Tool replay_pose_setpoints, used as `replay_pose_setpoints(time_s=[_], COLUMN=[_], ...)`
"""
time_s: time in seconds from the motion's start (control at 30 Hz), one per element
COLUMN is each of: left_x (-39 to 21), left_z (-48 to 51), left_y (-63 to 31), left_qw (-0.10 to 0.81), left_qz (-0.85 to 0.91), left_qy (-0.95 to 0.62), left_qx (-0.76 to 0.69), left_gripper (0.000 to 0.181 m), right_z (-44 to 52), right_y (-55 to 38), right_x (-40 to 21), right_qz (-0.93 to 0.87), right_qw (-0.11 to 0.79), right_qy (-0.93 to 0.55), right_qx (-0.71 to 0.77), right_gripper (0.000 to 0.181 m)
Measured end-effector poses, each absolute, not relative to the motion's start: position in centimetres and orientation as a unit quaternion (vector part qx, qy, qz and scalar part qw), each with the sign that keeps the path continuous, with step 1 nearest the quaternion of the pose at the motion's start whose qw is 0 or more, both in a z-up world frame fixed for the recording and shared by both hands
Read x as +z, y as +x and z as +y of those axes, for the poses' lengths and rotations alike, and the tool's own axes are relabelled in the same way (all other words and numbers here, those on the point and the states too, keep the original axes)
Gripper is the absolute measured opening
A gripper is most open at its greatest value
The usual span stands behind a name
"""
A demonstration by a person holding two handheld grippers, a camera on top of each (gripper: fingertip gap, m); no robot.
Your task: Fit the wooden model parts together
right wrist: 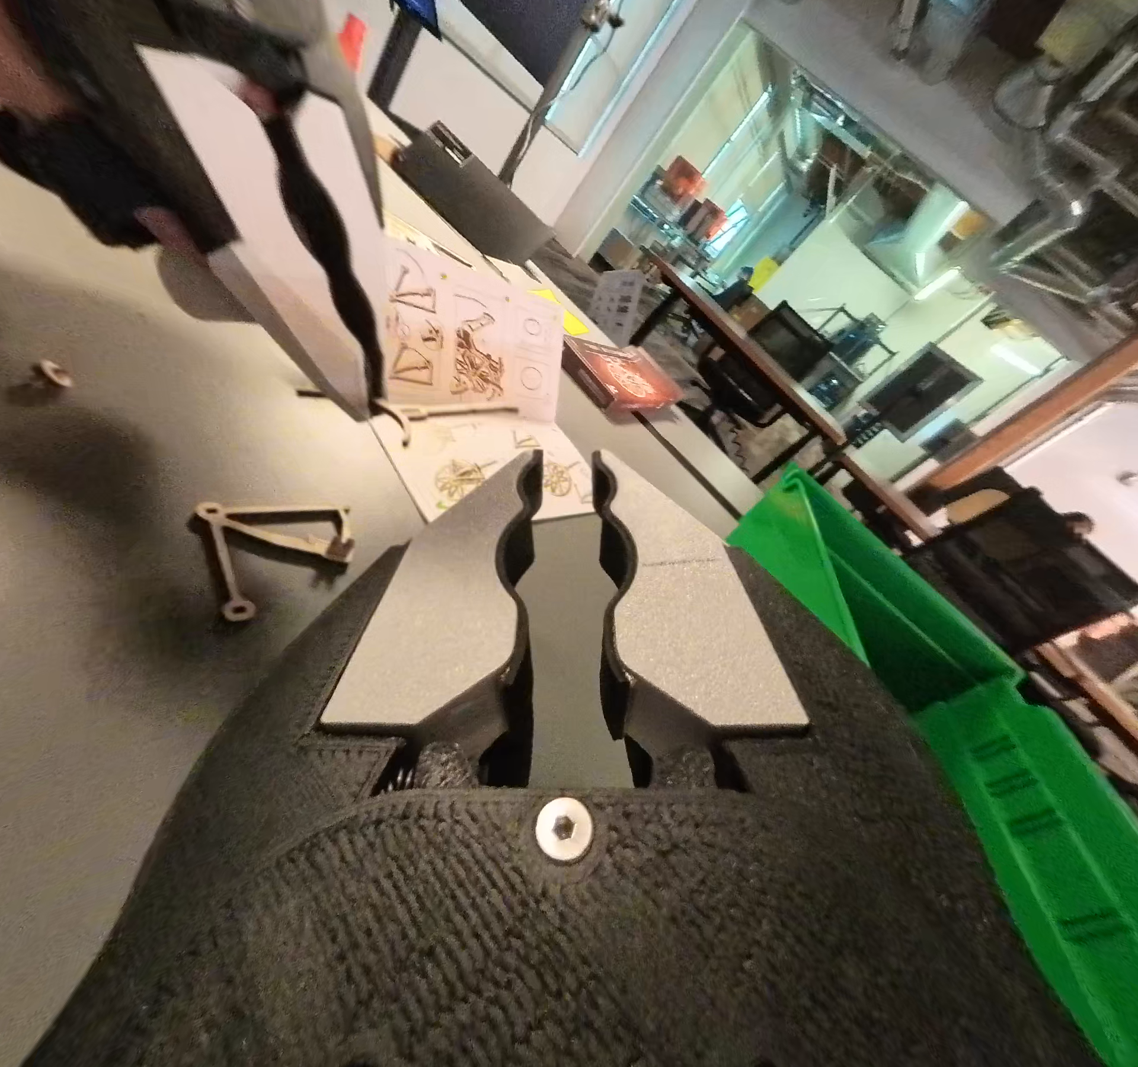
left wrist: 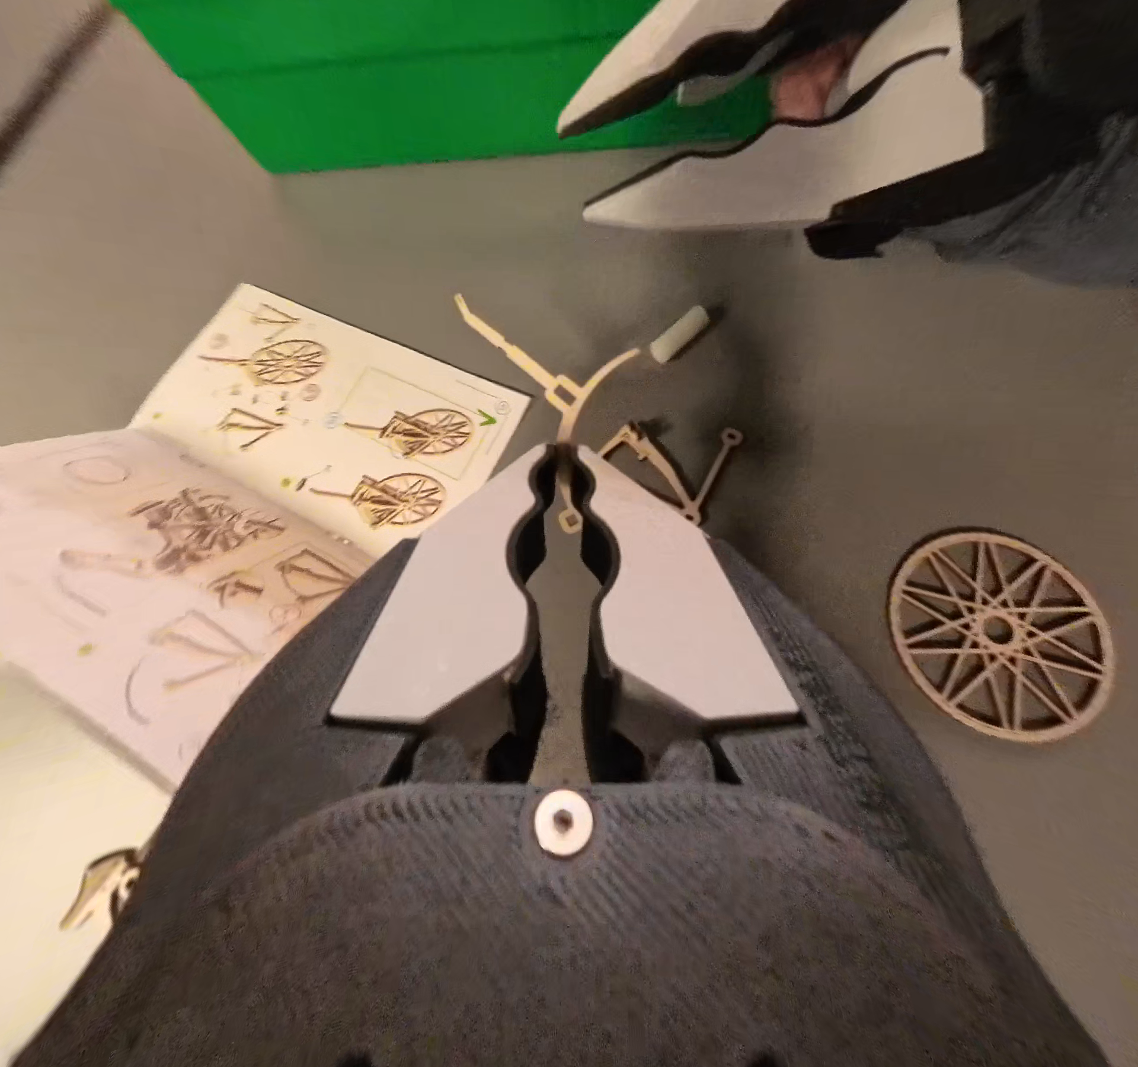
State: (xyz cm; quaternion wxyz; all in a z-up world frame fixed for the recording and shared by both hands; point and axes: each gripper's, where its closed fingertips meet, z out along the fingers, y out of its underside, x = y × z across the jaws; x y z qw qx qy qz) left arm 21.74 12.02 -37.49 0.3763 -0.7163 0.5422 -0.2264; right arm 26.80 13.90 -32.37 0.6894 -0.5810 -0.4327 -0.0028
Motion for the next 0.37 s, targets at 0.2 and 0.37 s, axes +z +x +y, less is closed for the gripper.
replay_pose_setpoints(time_s=[0.2, 0.37], left_x=[-37.1, -35.9], left_z=[11.7, 11.5], left_y=[20.9, 21.4], left_qw=[0.495, 0.552], left_qz=[0.515, 0.52], left_qy=[-0.67, -0.628], left_qx=[-0.201, -0.175], left_gripper=[0.002, 0.002], right_z=[14.4, 14.7], right_y=[26.7, 26.7], right_x=[-32.8, -33.2], right_qz=[-0.436, -0.441], right_qw=[0.691, 0.688], right_qy=[-0.576, -0.576], right_qx=[0.001, -0.004], right_gripper=[0.008, 0.006])
